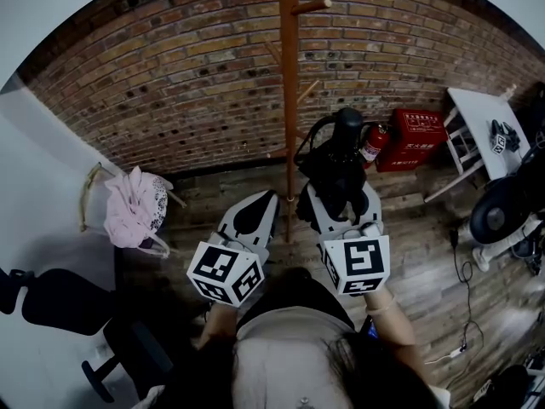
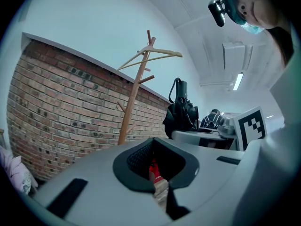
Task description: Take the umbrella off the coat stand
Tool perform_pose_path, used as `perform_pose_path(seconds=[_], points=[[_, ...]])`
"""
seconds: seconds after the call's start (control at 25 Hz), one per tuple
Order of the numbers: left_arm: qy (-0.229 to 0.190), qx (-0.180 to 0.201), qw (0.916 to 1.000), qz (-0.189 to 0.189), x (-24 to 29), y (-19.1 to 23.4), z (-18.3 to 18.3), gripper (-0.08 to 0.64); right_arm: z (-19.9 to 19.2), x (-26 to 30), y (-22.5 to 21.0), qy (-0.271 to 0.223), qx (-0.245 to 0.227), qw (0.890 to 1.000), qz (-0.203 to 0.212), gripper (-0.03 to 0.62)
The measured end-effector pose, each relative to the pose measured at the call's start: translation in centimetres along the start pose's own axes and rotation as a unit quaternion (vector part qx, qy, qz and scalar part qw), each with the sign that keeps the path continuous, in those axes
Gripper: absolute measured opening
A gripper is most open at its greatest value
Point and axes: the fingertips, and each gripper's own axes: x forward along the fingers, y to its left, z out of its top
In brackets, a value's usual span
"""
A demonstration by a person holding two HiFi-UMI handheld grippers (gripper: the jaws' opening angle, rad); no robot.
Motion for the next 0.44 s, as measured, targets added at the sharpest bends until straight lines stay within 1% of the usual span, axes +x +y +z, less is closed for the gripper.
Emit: perform_pose_path(seconds=[0.44], points=[[-0.007,0.001,1.0000,0.001,-1.9,0.1,0.0,0.009,-0.2,-1.5,1.7,0.000,-0.006,1.000,-0.004,0.276]])
